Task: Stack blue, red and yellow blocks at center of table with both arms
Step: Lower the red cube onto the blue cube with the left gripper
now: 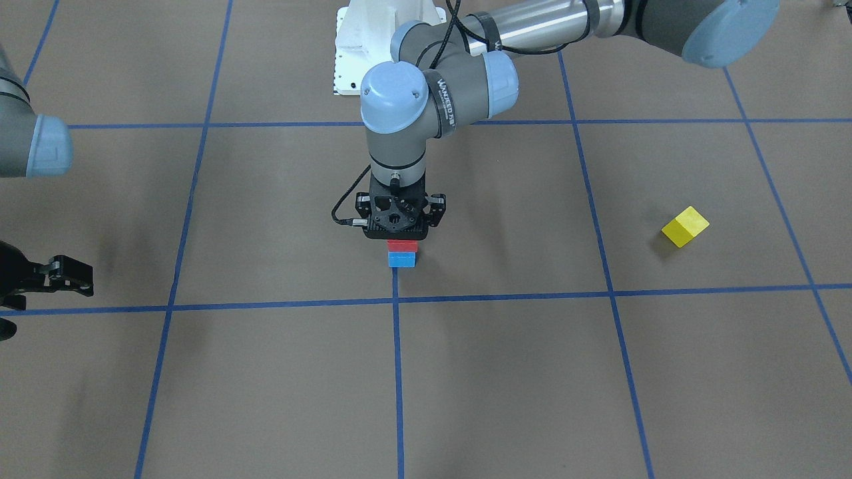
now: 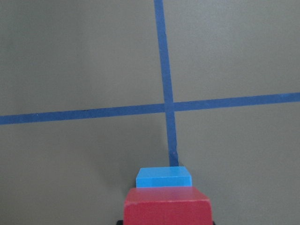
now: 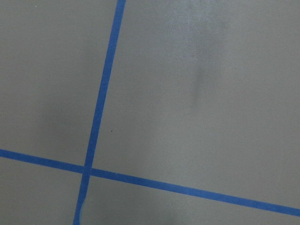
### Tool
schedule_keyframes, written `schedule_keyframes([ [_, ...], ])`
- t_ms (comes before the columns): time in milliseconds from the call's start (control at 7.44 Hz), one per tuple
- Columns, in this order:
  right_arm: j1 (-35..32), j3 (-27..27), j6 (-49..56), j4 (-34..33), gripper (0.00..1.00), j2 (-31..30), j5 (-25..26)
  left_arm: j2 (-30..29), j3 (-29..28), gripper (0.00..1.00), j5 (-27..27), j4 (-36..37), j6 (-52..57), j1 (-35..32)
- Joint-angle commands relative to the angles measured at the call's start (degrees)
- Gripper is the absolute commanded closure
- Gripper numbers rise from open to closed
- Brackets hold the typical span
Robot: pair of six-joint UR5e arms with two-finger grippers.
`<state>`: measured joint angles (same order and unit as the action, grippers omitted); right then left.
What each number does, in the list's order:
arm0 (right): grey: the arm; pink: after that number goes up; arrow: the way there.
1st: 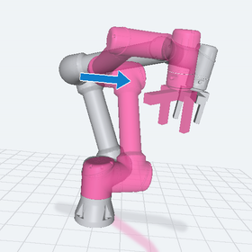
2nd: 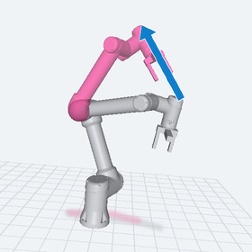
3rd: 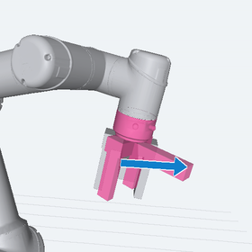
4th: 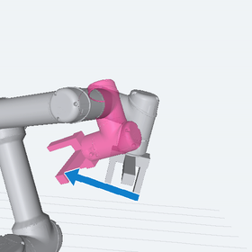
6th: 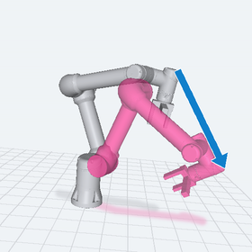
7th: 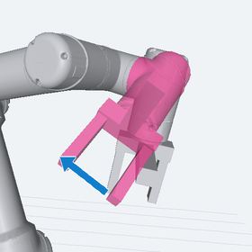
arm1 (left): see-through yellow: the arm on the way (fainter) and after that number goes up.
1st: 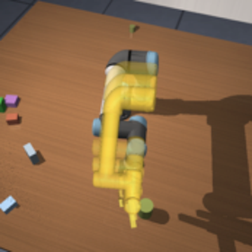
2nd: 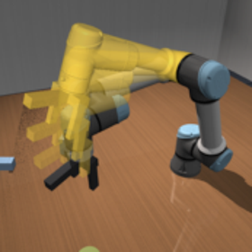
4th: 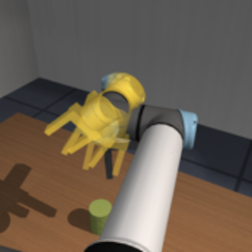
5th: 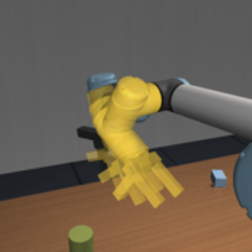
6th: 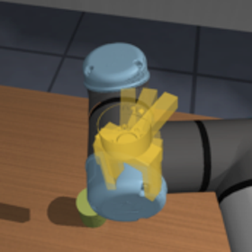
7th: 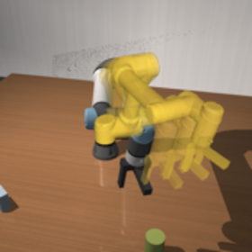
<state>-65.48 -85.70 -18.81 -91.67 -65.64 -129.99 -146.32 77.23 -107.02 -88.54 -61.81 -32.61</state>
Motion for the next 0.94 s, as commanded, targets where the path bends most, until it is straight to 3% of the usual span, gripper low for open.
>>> schedule_keyframes([
  [0,0.0,0.0,0.1,0.0,0.01,0.1,0.0,0.0,-0.3,1.00,0.0,0.0,0.0,0.0],
  [537,0.0,0.3,0.2,0.0,0.01,0.0,0.0,0.0,-0.4,0.99,0.0,-0.5,-0.2,-0.1],
  [806,0.0,0.3,0.2,0.0,0.01,0.0,0.0,0.0,-0.7,0.94,0.0,-1.5,-0.1,-0.2],
])
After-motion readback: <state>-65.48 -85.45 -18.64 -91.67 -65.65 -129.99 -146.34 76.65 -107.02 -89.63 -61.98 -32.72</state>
